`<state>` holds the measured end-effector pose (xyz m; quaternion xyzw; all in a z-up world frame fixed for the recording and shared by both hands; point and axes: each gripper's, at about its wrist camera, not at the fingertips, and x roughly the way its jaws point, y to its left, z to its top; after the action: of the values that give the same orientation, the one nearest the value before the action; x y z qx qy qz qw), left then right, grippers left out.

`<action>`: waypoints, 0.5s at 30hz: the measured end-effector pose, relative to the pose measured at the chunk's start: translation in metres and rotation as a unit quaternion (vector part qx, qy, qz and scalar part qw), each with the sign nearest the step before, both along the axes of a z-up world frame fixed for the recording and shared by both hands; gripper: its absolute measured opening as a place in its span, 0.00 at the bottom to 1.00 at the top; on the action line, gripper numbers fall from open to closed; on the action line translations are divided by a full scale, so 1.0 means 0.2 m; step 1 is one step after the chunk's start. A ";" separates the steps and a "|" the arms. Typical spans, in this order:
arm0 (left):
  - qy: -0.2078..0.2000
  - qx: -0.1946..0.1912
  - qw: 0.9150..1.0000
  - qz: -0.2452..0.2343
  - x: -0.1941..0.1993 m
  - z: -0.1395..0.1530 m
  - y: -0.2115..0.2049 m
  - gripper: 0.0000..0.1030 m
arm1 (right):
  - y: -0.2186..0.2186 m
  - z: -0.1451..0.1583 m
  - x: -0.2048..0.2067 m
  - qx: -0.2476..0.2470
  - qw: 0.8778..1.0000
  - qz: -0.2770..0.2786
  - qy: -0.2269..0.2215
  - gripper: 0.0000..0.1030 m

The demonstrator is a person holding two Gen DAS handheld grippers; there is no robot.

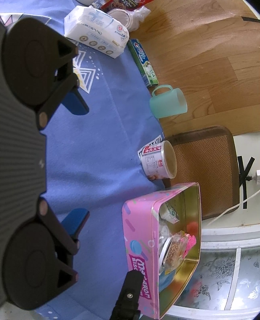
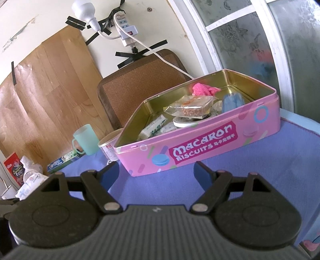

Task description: Organize soft objects

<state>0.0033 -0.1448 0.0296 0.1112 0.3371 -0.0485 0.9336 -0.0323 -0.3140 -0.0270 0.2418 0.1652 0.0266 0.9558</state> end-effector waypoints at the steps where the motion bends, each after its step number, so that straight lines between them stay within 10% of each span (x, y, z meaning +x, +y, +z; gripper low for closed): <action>1: 0.000 0.000 1.000 0.000 0.00 0.00 0.00 1.00 | 0.00 0.00 0.00 0.000 1.000 0.001 0.000 0.81; 15: 0.003 -0.007 1.000 -0.003 0.00 0.00 0.02 1.00 | 0.00 0.00 0.00 0.000 1.000 0.000 0.000 0.81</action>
<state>0.0025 -0.1407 0.0290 0.1055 0.3392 -0.0535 0.9332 -0.0324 -0.3136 -0.0269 0.2418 0.1656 0.0269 0.9557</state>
